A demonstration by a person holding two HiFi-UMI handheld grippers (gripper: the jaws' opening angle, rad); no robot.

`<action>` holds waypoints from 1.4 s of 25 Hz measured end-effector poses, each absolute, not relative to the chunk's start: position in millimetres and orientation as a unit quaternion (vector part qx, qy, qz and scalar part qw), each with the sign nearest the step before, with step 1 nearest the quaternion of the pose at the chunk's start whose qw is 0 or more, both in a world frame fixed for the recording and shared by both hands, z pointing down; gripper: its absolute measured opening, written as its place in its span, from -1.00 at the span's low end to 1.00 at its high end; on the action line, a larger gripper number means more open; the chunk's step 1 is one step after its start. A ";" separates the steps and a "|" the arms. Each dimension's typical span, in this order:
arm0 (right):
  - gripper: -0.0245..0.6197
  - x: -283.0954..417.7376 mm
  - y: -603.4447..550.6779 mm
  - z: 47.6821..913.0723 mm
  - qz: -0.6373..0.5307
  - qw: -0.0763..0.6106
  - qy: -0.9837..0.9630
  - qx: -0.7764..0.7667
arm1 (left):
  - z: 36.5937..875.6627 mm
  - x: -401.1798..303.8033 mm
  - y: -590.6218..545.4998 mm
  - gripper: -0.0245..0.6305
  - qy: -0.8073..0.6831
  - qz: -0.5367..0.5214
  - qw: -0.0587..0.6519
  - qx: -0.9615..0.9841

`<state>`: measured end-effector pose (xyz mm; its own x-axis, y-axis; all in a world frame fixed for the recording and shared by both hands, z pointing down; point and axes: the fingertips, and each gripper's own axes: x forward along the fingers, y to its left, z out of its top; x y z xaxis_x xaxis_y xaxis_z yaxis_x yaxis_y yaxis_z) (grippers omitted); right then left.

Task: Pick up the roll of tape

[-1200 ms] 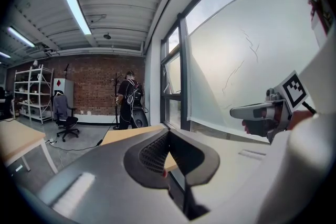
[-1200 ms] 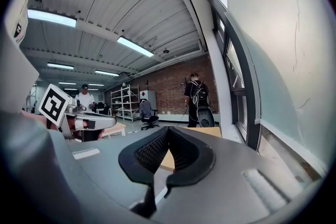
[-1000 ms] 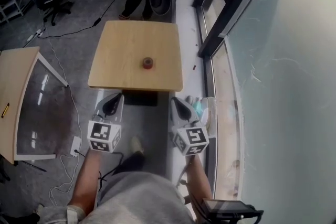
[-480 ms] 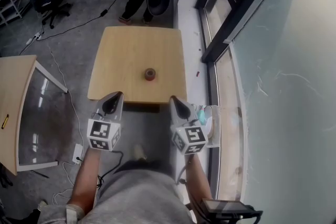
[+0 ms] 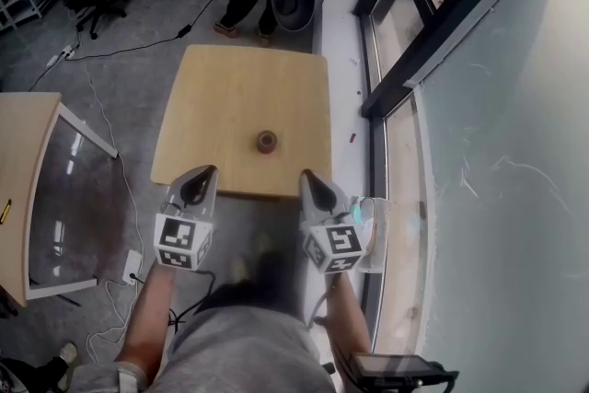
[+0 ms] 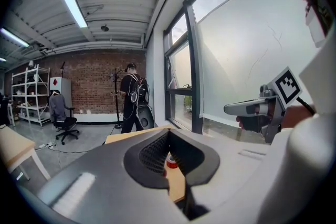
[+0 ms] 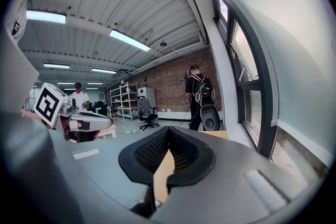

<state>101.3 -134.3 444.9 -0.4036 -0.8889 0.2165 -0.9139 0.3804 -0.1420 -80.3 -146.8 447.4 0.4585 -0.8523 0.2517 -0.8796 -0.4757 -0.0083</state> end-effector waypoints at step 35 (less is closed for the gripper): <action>-0.88 73.7 -260.5 618.7 0.177 0.137 -0.847 0.482 | 598.9 -94.3 -248.9 -0.93 -0.533 0.137 0.131 0.825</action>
